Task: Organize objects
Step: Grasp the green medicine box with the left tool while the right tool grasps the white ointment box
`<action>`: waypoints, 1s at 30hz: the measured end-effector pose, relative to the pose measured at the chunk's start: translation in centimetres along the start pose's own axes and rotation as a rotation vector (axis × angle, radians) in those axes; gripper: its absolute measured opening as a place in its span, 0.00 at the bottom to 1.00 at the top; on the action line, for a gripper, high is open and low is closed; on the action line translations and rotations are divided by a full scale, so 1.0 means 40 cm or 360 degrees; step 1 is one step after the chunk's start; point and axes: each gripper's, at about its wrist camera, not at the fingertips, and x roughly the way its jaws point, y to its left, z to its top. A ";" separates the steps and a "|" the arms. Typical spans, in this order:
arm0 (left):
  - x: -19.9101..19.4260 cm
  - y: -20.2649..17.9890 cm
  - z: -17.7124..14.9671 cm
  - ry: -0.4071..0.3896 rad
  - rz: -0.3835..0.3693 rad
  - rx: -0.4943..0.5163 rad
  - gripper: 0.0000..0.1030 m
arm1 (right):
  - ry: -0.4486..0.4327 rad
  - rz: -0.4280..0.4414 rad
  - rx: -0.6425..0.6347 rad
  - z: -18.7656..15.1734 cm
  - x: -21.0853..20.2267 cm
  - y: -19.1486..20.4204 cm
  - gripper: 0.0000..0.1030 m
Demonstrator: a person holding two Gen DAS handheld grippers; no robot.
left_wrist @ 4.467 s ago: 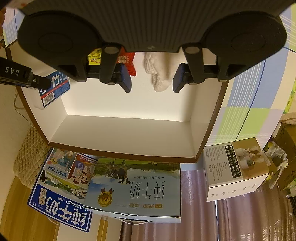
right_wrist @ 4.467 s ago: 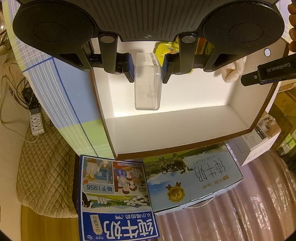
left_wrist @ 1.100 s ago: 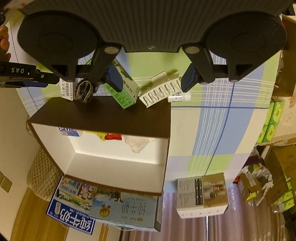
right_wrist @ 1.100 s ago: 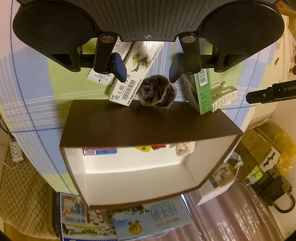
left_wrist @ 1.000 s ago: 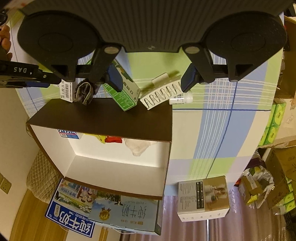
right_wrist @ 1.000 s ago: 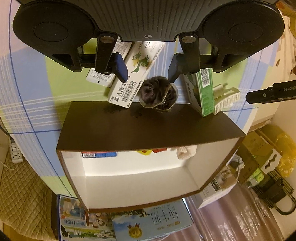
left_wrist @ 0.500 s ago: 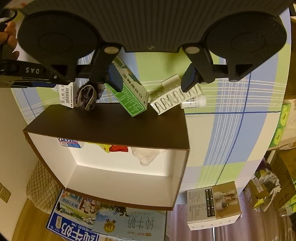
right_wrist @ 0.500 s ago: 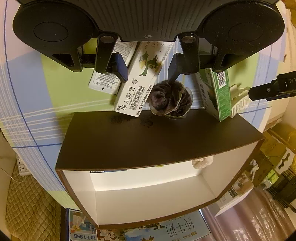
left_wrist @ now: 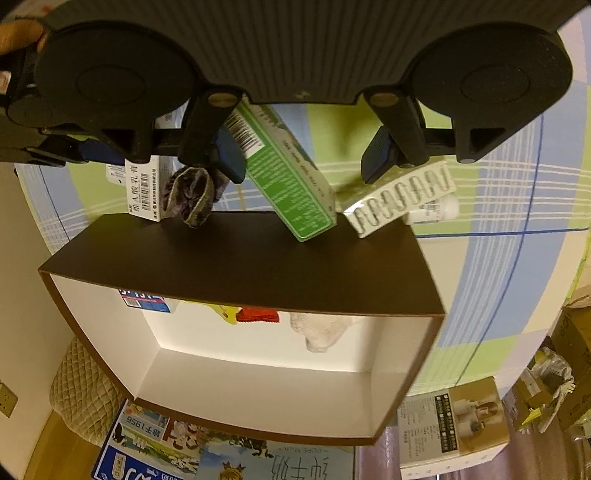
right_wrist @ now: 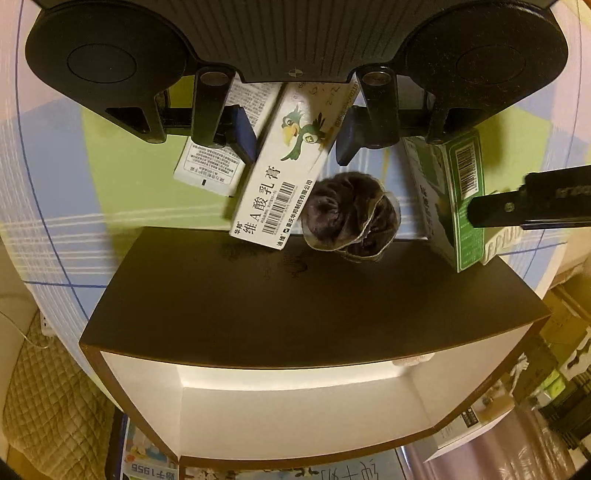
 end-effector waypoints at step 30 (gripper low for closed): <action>-0.007 -0.038 -0.078 0.0128 -0.0027 0.0316 0.25 | 0.0098 0.0094 -0.0114 -0.035 -0.027 0.005 0.40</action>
